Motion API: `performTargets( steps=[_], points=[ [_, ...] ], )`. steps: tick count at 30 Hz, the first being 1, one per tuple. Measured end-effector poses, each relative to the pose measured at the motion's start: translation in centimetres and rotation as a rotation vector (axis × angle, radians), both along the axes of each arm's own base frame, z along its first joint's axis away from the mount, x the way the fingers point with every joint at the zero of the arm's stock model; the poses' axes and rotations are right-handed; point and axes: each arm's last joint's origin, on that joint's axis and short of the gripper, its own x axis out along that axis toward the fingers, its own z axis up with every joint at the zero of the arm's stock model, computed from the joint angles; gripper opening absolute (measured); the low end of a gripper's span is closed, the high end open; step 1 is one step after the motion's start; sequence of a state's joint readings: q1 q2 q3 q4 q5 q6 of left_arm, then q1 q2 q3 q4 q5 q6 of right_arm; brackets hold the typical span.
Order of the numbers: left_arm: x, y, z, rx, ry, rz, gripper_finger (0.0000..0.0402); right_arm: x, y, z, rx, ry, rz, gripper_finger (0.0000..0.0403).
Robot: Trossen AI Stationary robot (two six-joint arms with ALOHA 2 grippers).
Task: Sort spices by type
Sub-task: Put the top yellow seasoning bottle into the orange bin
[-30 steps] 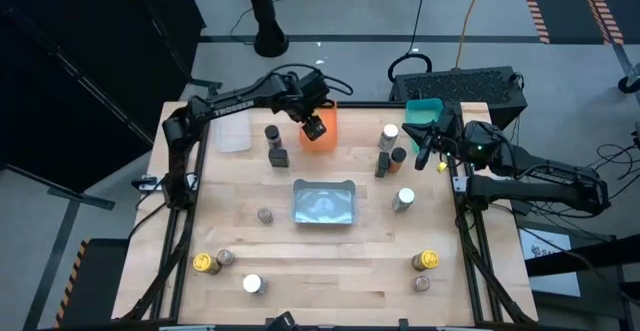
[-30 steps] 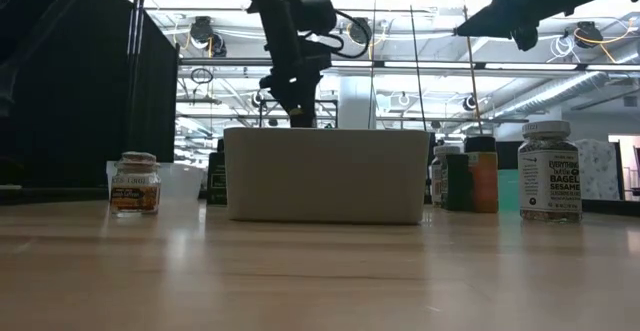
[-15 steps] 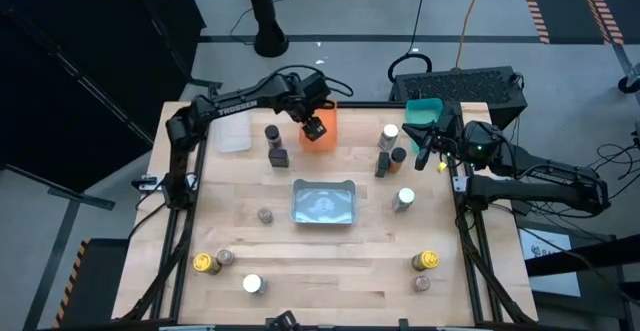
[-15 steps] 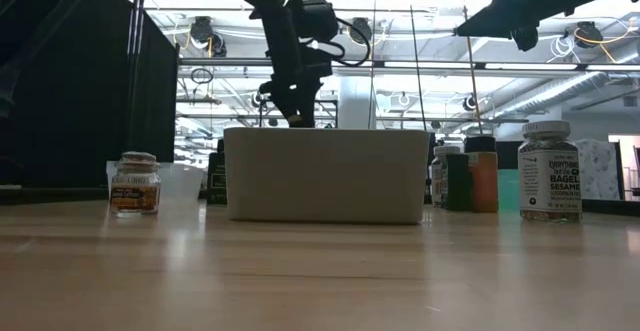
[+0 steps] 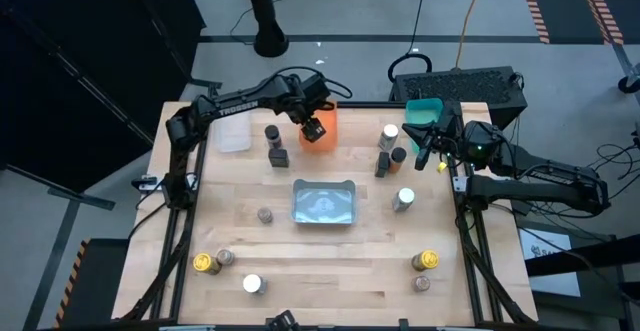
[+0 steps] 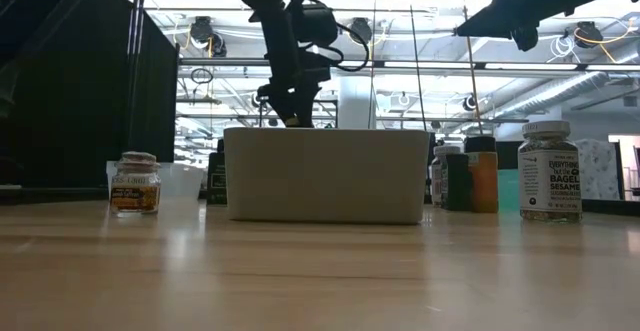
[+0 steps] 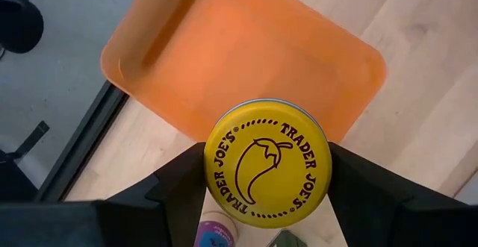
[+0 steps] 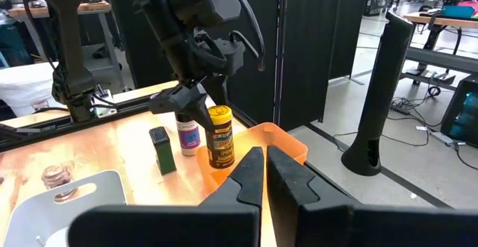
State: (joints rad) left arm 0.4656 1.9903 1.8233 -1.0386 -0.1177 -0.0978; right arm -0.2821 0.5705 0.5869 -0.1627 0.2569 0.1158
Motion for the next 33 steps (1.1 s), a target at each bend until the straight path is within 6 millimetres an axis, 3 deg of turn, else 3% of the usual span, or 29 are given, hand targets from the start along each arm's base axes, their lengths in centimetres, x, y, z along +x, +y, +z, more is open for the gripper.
performTargets(
  steps=[14, 25, 33],
  points=[
    [0.0, 0.0, 0.0, 0.002, -0.005, 0.001, 0.0241, 0.0, 0.0, 0.0, 0.000, 0.000, 0.000, 0.0000],
    [1.5, 0.7, -3.9, -0.038, 0.073, 0.000, 0.0241, 0.0, 0.0, 0.0, 0.000, 0.001, 0.001, 0.0000],
    [1.8, 0.8, -4.0, -0.026, 0.050, 0.000, 0.0252, 0.0, 0.0, 0.0, 0.000, 0.000, 0.000, 0.0000]
  ],
)
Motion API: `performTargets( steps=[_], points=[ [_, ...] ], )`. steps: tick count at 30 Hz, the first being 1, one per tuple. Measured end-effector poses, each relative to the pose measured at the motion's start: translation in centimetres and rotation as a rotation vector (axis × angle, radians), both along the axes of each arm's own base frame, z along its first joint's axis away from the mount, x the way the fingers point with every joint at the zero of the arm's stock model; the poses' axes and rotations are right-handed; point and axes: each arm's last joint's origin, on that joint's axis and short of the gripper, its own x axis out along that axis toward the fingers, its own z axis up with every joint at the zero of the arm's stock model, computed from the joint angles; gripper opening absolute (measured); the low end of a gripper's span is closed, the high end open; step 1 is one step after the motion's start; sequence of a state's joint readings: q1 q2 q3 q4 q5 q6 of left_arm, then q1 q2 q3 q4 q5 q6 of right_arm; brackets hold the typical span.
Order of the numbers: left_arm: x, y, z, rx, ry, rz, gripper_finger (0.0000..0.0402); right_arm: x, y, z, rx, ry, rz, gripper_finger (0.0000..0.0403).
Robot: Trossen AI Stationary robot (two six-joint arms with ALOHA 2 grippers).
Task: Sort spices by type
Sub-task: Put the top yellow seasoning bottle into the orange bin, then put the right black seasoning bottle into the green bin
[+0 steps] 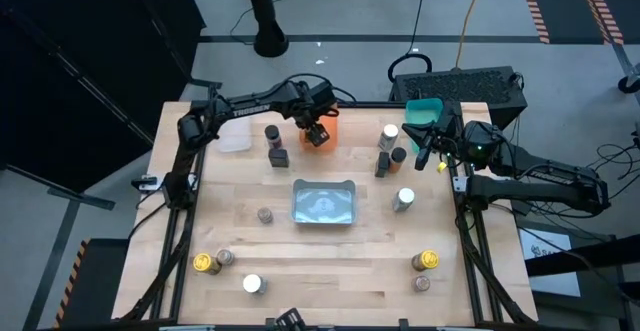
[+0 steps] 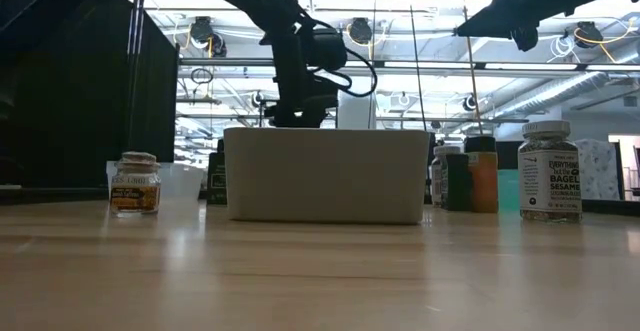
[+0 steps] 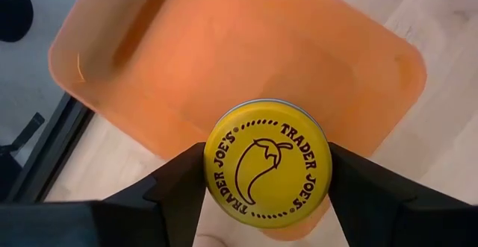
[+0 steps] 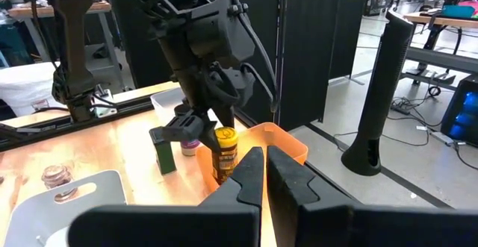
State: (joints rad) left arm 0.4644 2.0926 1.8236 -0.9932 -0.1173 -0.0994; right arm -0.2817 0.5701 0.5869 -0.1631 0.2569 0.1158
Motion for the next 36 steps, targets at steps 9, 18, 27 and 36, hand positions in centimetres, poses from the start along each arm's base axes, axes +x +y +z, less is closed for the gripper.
performTargets(
  steps=[9, 18, 27, 36],
  points=[
    [-0.1, 0.0, 0.0, -0.003, 0.007, -0.001, 0.0275, 0.0, 0.0, 0.0, 0.000, 0.000, 0.000, 0.0000],
    [-0.2, -0.1, -0.1, -0.008, 0.017, -0.002, 0.0278, 0.0, 0.0, 0.0, 0.000, 0.000, 0.000, 0.0000],
    [-0.4, -0.3, 0.6, -0.011, 0.014, -0.016, 0.0279, 0.0, 0.0, 0.0, 0.000, 0.000, 0.000, 0.0000],
    [-0.3, -0.3, 3.5, 0.006, -0.004, -0.035, 0.0279, 0.0, 0.0, 0.0, -0.001, -0.001, 0.000, 0.0000]
  ],
)
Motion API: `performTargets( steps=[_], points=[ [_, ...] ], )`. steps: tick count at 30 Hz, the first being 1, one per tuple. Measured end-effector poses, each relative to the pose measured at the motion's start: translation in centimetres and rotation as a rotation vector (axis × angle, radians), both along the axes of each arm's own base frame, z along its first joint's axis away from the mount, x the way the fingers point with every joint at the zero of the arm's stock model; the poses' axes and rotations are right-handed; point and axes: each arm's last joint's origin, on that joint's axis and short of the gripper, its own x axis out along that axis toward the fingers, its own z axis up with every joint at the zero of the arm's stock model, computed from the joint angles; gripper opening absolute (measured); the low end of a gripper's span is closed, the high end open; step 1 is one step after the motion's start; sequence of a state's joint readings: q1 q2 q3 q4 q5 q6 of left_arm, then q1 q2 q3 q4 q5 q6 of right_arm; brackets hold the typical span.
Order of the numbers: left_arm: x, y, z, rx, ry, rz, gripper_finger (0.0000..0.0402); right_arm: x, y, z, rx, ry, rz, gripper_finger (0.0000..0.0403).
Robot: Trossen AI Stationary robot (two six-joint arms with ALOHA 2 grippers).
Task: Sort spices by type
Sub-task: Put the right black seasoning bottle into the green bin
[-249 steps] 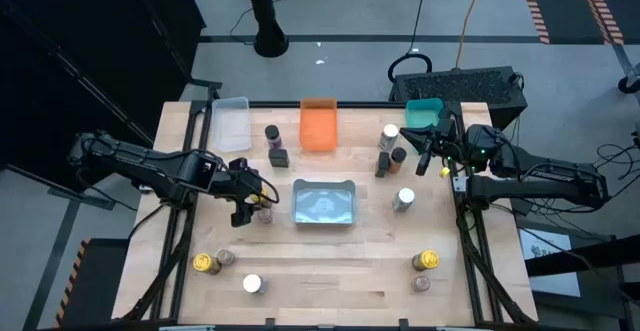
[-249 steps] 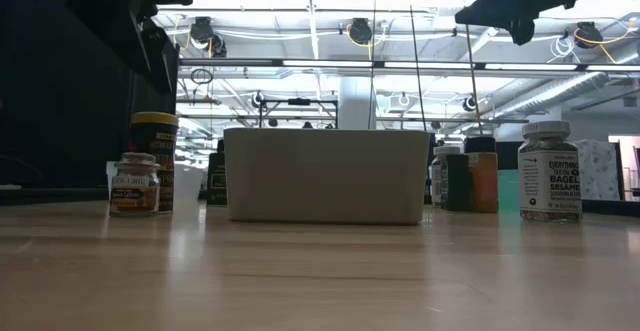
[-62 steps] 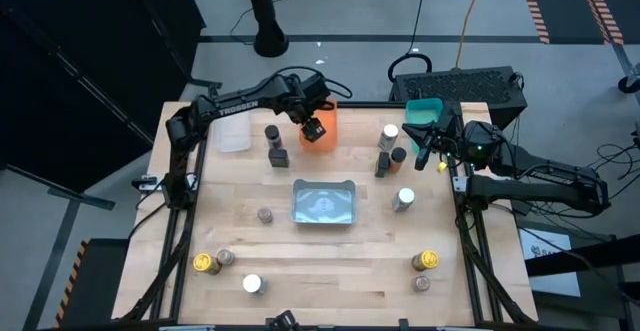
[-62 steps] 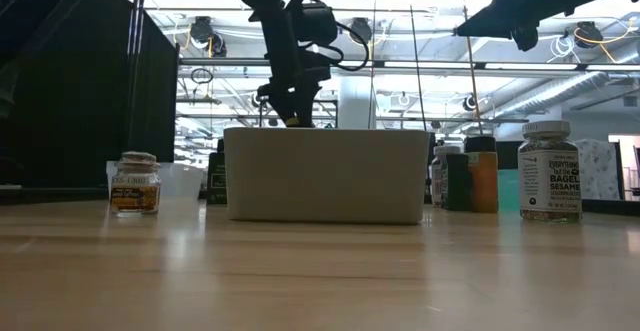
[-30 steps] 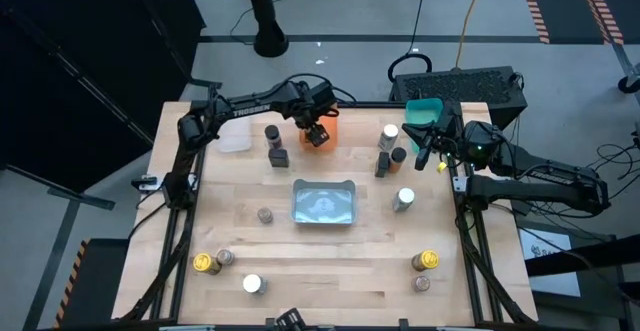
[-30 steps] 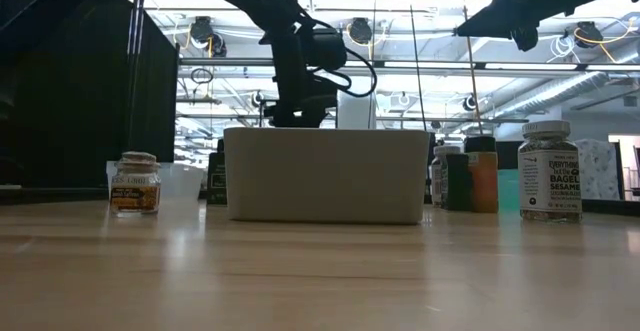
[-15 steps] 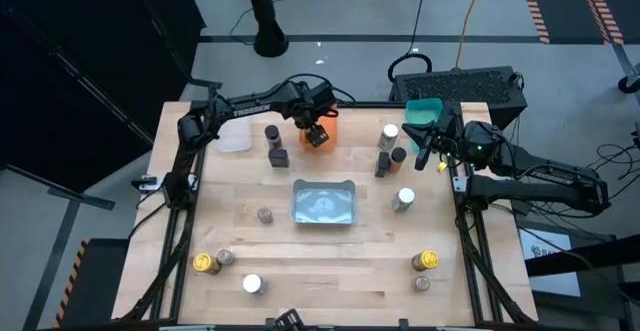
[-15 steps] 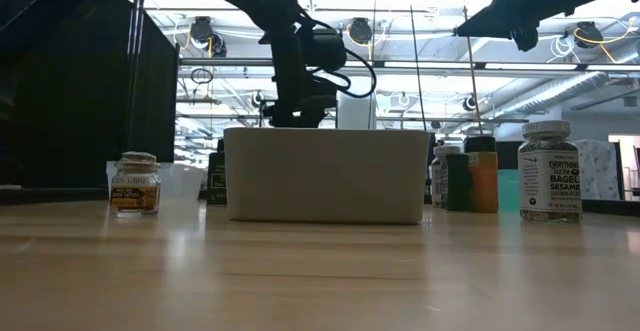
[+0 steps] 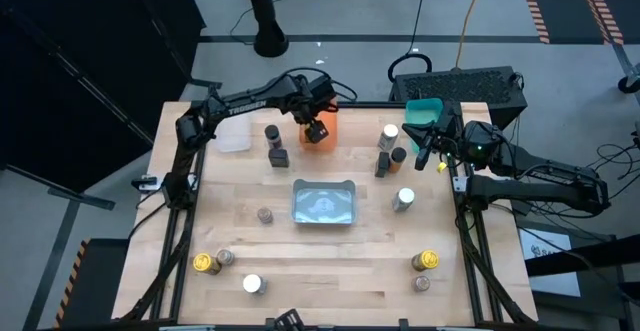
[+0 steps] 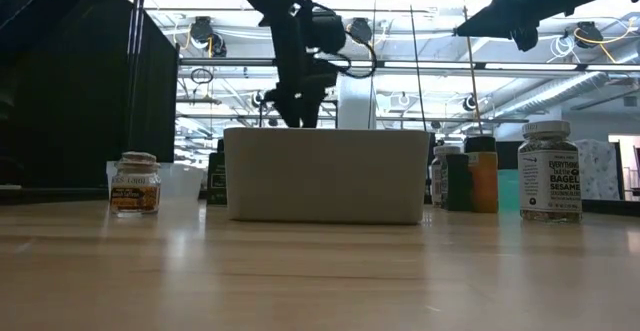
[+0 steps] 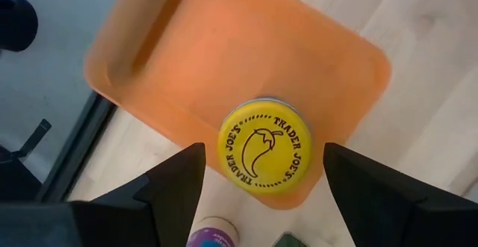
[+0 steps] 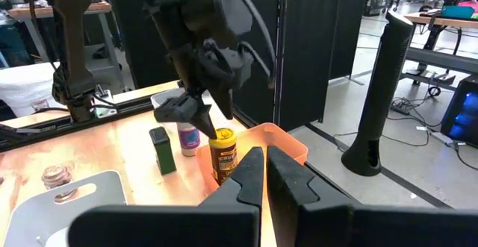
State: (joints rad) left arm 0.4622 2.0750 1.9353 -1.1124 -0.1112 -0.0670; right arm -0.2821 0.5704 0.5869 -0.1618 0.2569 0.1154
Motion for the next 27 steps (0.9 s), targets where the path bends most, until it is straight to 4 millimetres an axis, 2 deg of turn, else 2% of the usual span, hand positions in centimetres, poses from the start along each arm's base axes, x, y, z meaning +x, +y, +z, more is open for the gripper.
performTargets(
  steps=[6, 9, 12, 19, 22, 27],
  points=[
    [0.0, -0.5, 3.4, 0.025, -0.031, -0.033, 0.0279, 0.0, 0.0, 0.0, -0.001, -0.002, 0.000, 0.0000],
    [0.1, -2.3, 5.5, 0.056, -0.083, -0.085, 0.0279, 0.0, 0.0, 0.2, -0.008, -0.015, 0.001, 0.0000],
    [0.4, -5.0, 7.7, 0.104, -0.167, -0.177, 0.0279, 0.1, 0.1, 0.2, -0.027, -0.004, 0.032, 0.0000],
    [0.7, -12.8, 11.3, 0.173, -0.376, -0.359, 0.0279, 0.5, 1.0, 0.1, -0.021, -0.017, 0.286, 0.0000],
    [0.9, -16.3, 11.3, 0.222, -0.422, -0.423, 0.0279, 0.9, 1.7, -0.6, -0.007, -0.031, 0.360, 0.0000],
    [0.7, -21.0, 9.8, 0.320, -0.446, -0.441, 0.0279, 1.9, 2.6, -1.7, 0.019, -0.086, 0.432, 0.0000]
  ],
)
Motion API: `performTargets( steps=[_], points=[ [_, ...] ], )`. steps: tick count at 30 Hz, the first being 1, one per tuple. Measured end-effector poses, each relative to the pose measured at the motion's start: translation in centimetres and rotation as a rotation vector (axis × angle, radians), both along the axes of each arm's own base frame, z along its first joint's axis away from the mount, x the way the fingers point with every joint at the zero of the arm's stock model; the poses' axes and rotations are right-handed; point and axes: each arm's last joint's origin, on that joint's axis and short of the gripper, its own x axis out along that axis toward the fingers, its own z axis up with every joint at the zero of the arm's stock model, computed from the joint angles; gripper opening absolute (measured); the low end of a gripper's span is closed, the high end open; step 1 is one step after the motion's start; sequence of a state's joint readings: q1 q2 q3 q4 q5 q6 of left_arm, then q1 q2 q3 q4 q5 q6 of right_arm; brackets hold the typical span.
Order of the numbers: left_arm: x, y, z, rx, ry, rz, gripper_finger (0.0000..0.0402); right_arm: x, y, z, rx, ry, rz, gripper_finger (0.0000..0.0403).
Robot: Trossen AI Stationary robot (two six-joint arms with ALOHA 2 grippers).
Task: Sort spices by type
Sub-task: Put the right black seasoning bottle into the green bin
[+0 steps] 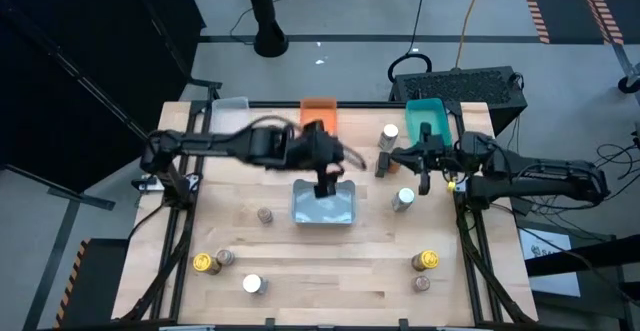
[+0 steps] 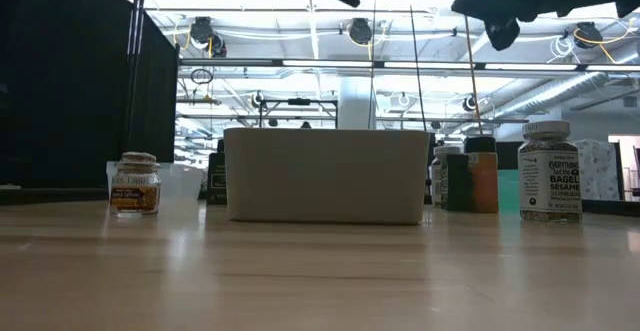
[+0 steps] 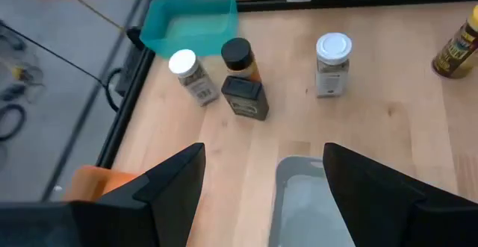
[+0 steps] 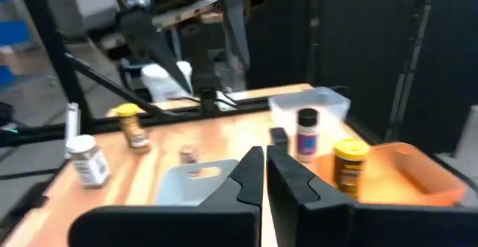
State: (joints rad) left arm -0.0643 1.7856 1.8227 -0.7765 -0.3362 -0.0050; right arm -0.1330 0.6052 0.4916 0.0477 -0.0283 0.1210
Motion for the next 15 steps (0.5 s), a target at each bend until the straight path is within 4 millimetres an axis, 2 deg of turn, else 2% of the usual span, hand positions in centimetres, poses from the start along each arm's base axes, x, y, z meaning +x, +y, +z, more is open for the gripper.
performTargets(
  steps=[4, 8, 15],
  points=[
    [-1.7, -2.4, -1.7, -0.012, 0.010, 0.073, 0.0279, 1.0, 0.7, -0.6, 0.039, 0.029, 0.050, 0.0000],
    [-4.5, -4.4, -3.1, 0.001, 0.011, 0.111, 0.0279, 2.2, 1.5, -1.3, 0.076, 0.063, 0.082, 0.0000],
    [-11.4, -6.1, -4.0, -0.058, -0.068, 0.173, 0.0279, 4.1, 2.7, -2.6, 0.146, 0.121, 0.076, 0.0000]
  ],
)
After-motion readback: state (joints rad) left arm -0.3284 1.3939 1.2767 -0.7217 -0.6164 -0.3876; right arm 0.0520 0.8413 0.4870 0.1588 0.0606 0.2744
